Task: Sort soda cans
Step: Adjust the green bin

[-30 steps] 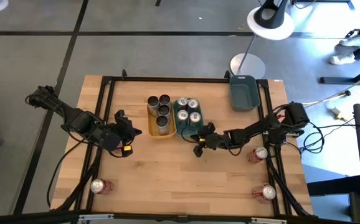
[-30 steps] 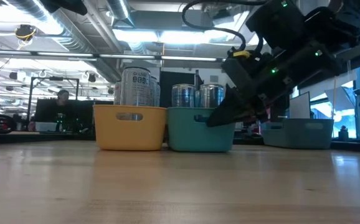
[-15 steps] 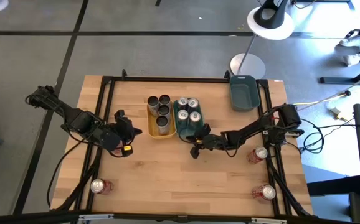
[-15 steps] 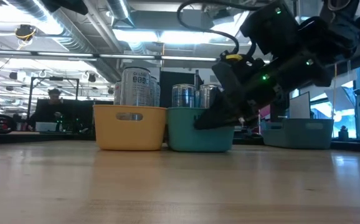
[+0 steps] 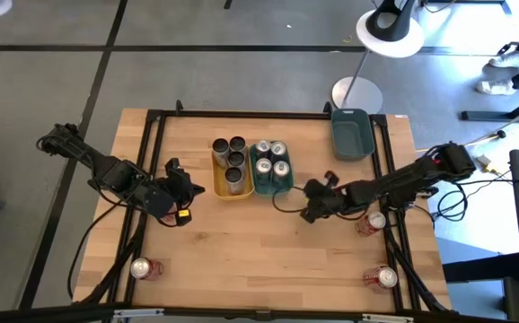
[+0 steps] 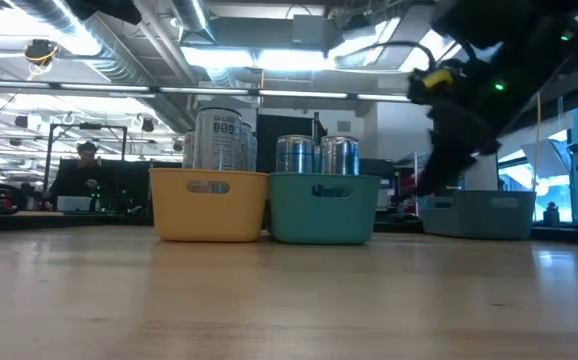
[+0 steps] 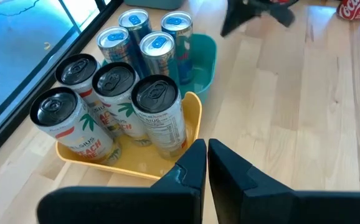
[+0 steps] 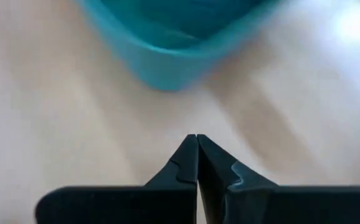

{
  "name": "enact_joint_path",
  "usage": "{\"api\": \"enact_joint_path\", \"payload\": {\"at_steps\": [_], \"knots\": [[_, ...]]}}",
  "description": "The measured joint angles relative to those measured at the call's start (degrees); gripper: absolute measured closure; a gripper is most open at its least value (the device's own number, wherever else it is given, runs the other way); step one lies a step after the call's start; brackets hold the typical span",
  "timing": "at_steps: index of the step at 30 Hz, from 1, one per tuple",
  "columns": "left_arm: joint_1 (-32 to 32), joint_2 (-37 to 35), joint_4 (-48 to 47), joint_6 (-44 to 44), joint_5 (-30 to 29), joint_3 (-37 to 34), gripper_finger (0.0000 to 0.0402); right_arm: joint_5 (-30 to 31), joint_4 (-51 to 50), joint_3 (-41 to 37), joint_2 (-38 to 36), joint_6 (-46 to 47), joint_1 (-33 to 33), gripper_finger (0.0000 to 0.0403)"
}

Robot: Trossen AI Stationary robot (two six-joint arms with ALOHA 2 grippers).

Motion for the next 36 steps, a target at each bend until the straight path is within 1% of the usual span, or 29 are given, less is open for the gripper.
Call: {"api": "enact_joint_path", "payload": {"at_steps": [2, 4, 5, 7, 12, 16, 29, 33, 36], "knots": [[0.0, 0.0, 0.2, 0.7, 0.0, 0.0, 0.0391, 4.5, -3.9, -0.1, -0.5, 2.7, -0.1, 0.04], [0.0, 0.0, 0.3, 0.8, 0.0, 0.0, 0.0391, 7.6, -3.2, -0.4, -0.1, 2.4, -0.8, 0.04], [0.0, 0.0, 0.3, 0.8, 0.0, 0.0, 0.0391, 8.6, -1.2, -0.7, 0.6, 1.6, -1.4, 0.04], [0.0, 0.0, 0.3, 0.8, -0.2, 0.0, 0.0391, 8.4, 4.2, -1.3, 2.3, -1.0, -2.9, 0.04], [0.0, 0.0, 0.3, -0.2, -0.2, 0.0, 0.0391, 9.4, 13.3, -1.6, 6.7, -7.9, -5.6, 0.04], [0.0, 0.0, 0.2, -0.4, -0.2, 0.0, 0.0391, 7.7, 18.9, -1.6, 8.5, -11.7, -6.1, 0.04], [0.0, 0.0, 0.3, -0.4, -0.2, 0.0, 0.0391, 7.8, 26.2, -1.6, 9.5, -12.3, -6.0, 0.04], [0.0, 0.0, 0.3, -0.2, -0.2, 0.0, 0.0391, 7.9, 25.6, -1.6, 10.5, -12.2, -6.0, 0.04], [0.0, 0.0, 0.2, -0.2, -0.2, 0.0, 0.0391, 7.9, 24.5, -1.5, 9.9, -12.2, -6.0, 0.04]]}}
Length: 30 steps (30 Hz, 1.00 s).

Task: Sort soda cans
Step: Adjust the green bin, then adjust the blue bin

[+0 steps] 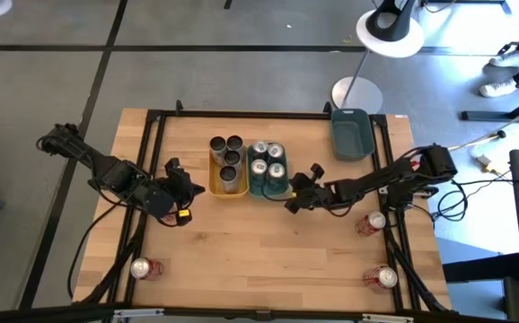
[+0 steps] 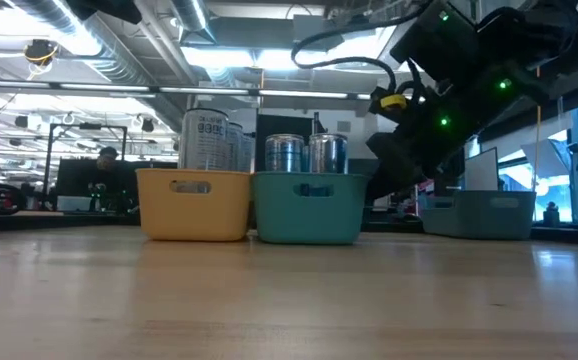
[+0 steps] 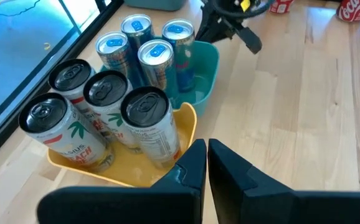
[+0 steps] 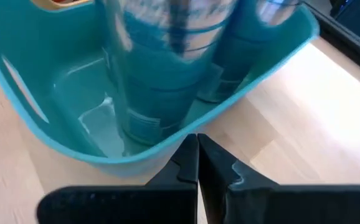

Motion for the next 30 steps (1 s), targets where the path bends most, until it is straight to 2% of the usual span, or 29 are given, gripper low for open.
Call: {"api": "enact_joint_path", "payload": {"at_steps": [4, 10, 13, 17, 19, 25, 28, 30], "knots": [[0.0, 0.0, -1.2, 0.1, 0.0, 0.0, 0.0391, 0.0, -7.7, 2.1, -5.0, 0.0, 0.0, 0.04], [0.1, 0.0, -2.5, 6.9, 0.0, 0.0, 0.0391, 3.4, -35.0, 10.8, -14.9, 0.4, -1.9, 0.04], [0.4, 0.0, -2.4, 11.5, -0.4, 0.0, 0.0391, 4.6, -44.7, 14.7, -19.2, 1.7, -5.6, 0.04], [1.8, 0.0, -1.7, 15.3, -2.8, 0.0, 0.0391, 3.9, -51.4, 17.1, -23.8, 3.1, -14.4, 0.0395], [2.7, 0.0, -1.7, 16.7, -3.9, 0.0, 0.0391, 0.1, -52.0, 17.5, -25.4, 2.9, -20.4, 0.0378], [5.9, 0.0, -1.8, 19.3, -4.3, 0.0, 0.0391, -21.0, -58.5, 16.4, -25.7, 2.6, -39.4, 0.0273], [6.6, 0.0, -1.8, 19.3, -4.3, 0.0, 0.0391, -30.9, -58.5, 14.2, -25.2, 0.3, -43.8, 0.0222], [6.8, 0.0, -1.8, 18.1, -4.3, 0.0, 0.0391, -34.0, -58.8, 12.9, -25.2, -1.3, -45.2, 0.0195]]}}
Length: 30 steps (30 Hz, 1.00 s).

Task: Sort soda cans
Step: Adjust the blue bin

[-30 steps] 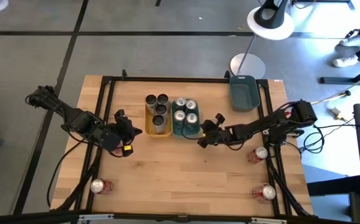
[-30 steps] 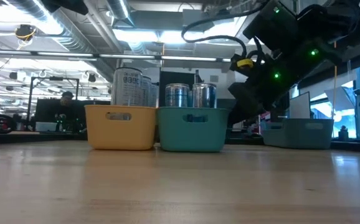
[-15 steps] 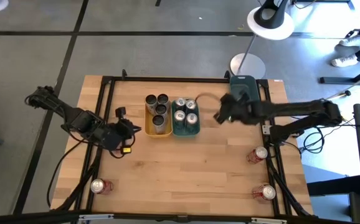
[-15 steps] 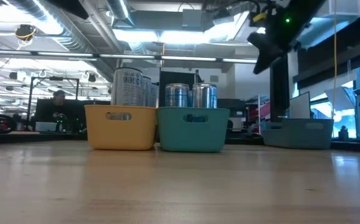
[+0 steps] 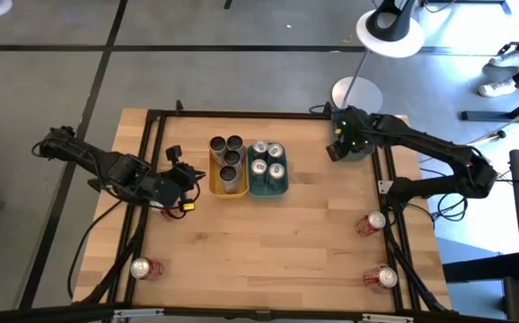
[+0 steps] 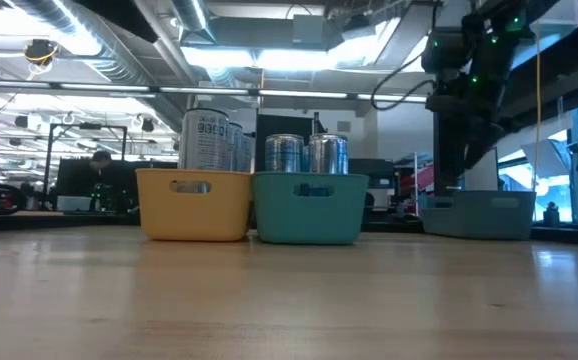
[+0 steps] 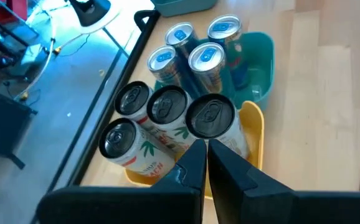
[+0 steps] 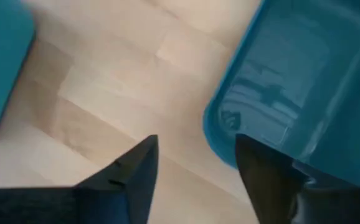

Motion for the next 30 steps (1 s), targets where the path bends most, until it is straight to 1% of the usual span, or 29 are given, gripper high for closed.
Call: {"api": "enact_joint_path", "payload": {"at_steps": [3, 6, 10, 12, 14, 18, 20, 22, 27, 30], "knots": [[0.0, 0.0, 0.1, -1.6, 0.0, 0.0, 0.0391, -1.4, -0.9, -1.1, 0.0, -2.8, -0.2, 0.0167], [0.0, 0.0, 0.3, -2.0, 0.0, 0.0, 0.0391, 0.1, -0.6, -2.2, 0.0, -7.7, -0.2, 0.0153], [0.0, 0.0, 0.3, -2.1, 0.0, 0.0, 0.0391, 0.7, 0.0, -4.7, 0.6, -15.8, -0.2, 0.0151], [0.0, 0.0, 0.3, -2.1, 0.0, 0.0, 0.0391, 2.2, 0.0, -6.2, 0.9, -19.3, -0.2, 0.015], [0.0, 0.0, 0.3, -2.7, 0.0, 0.0, 0.0391, 4.1, 0.0, -7.4, 1.3, -21.6, -0.2, 0.015], [-0.1, 0.0, 0.3, -3.3, 0.0, 0.0, 0.0391, 4.6, 1.8, -9.7, 1.6, -24.7, -0.2, 0.0153], [-0.1, 0.0, 0.3, -3.3, 0.0, 0.0, 0.0391, 4.6, 3.0, -10.7, 1.6, -25.7, -0.2, 0.0166], [0.0, 0.0, 0.3, -3.3, 0.0, 0.0, 0.0391, 4.6, 4.1, -11.3, 1.6, -26.3, -0.2, 0.0188], [0.0, 0.0, 0.5, -3.3, 0.0, 0.0, 0.0391, 4.3, 4.8, -11.6, 1.6, -27.8, -0.2, 0.026], [0.0, 0.0, 0.8, -3.3, 0.0, 0.0, 0.0391, 2.5, 5.9, -11.6, 1.6, -27.7, -0.2, 0.0306]]}}
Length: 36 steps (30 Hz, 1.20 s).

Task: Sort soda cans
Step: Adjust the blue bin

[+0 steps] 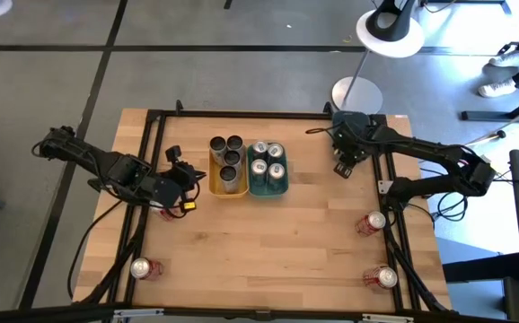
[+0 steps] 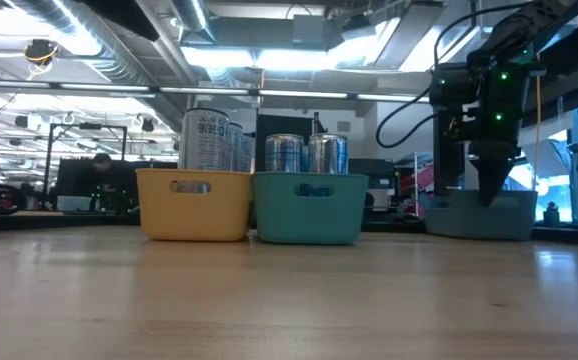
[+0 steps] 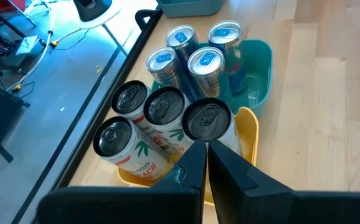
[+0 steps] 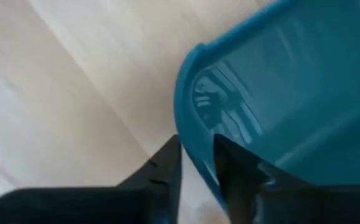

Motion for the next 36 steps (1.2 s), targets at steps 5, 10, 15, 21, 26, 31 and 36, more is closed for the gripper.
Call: {"api": "enact_joint_path", "payload": {"at_steps": [5, 10, 15, 21, 26, 31, 36], "knots": [[0.0, 0.0, 0.7, 0.5, 0.0, 0.0, 0.0391, -4.0, 1.7, 0.0, 0.0, 0.0, 1.1, 0.0378], [0.0, 0.0, 0.8, 0.5, 0.0, 0.0, 0.0391, -4.2, 3.9, 0.0, 0.0, 1.4, 6.6, 0.0391], [0.0, 0.0, 0.8, 0.7, 0.0, 0.0, 0.0391, -4.6, 7.0, 0.0, 0.0, 5.3, 14.1, 0.0397], [0.0, 0.0, 0.8, 0.7, 0.0, 0.0, 0.0391, -9.0, 11.2, 0.0, 0.0, 7.5, 24.2, 0.0394], [0.0, 0.0, 0.8, 1.6, 0.0, 0.0, 0.0391, -10.0, 16.3, 0.0, 0.0, 4.5, 30.9, 0.0396], [0.0, 0.0, 1.2, 1.7, 0.0, 0.0, 0.0391, -10.4, 23.8, 0.0, 2.2, 1.4, 35.2, 0.0397], [0.0, 0.0, 1.2, 1.4, 0.0, 0.0, 0.0391, -10.2, 27.7, 0.2, 6.7, 1.7, 36.1, 0.0397]]}}
